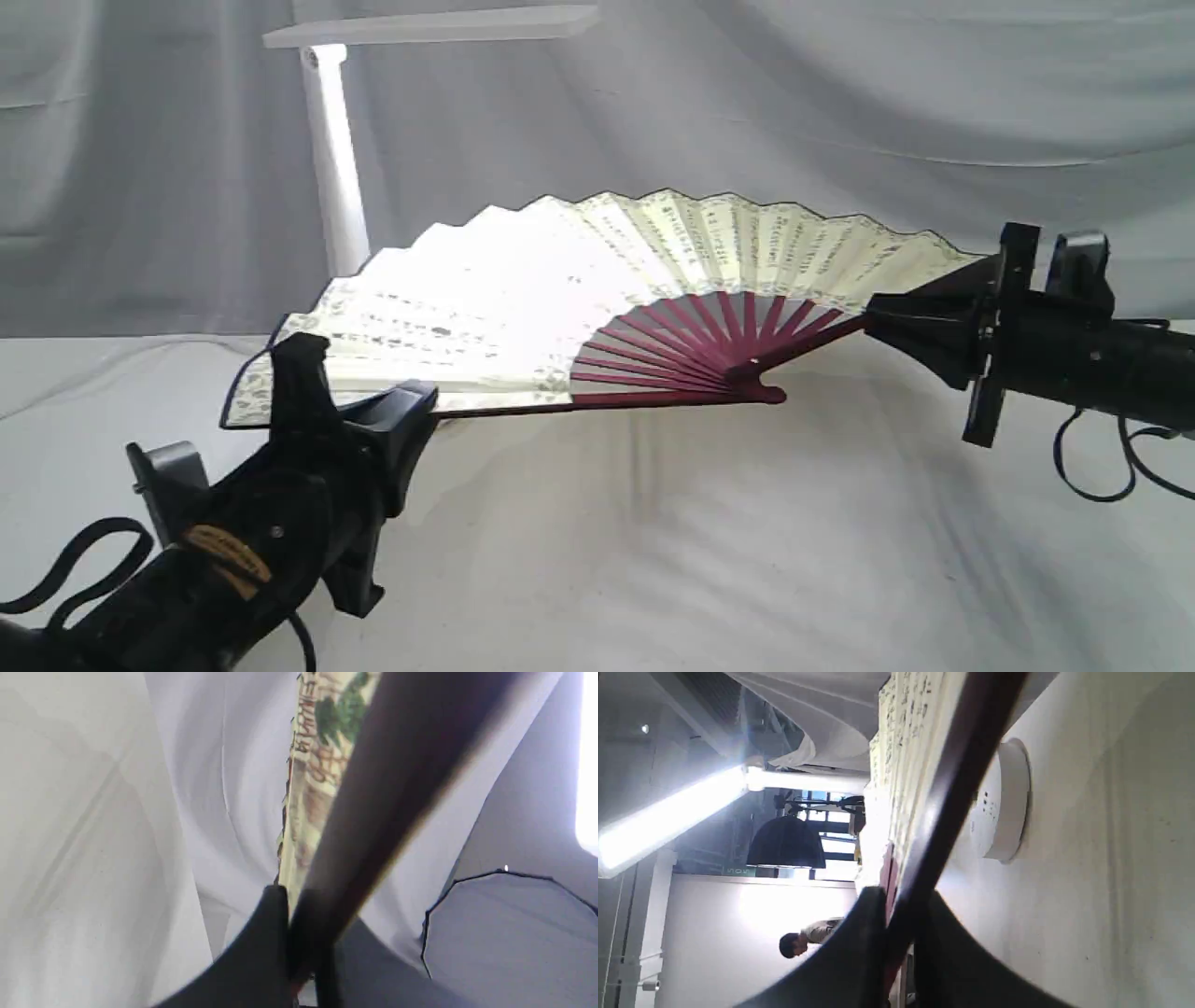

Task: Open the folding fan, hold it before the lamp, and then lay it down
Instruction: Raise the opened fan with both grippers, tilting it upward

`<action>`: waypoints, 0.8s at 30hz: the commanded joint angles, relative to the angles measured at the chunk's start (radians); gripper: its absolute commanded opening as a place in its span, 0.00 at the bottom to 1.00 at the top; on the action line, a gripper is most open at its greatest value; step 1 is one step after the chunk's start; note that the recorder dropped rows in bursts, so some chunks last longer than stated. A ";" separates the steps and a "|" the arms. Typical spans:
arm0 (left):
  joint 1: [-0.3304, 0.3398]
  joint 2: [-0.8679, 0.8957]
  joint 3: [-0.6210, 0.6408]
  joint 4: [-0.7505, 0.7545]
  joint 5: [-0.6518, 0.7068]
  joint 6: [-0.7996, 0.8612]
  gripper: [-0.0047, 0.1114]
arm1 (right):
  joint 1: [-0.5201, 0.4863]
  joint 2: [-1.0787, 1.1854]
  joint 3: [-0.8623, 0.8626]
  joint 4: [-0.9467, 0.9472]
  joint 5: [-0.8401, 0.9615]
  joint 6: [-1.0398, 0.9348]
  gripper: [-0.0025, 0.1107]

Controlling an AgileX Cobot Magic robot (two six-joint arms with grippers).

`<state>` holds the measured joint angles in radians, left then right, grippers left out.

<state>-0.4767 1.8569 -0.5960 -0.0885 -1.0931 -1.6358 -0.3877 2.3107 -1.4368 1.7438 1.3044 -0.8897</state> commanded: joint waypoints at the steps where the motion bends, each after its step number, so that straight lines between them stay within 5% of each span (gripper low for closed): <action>1: 0.036 -0.072 0.032 -0.169 -0.128 -0.026 0.04 | 0.007 -0.003 -0.002 0.001 -0.083 -0.051 0.02; 12: 0.129 -0.149 0.084 -0.104 -0.128 -0.049 0.04 | 0.062 -0.055 -0.002 0.001 -0.083 -0.051 0.02; 24: 0.129 -0.159 0.084 -0.182 -0.128 -0.197 0.04 | 0.062 -0.214 -0.002 0.001 -0.083 -0.014 0.02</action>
<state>-0.3722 1.7202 -0.5080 -0.0771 -1.1299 -1.7638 -0.3032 2.1156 -1.4368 1.7572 1.2984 -0.8805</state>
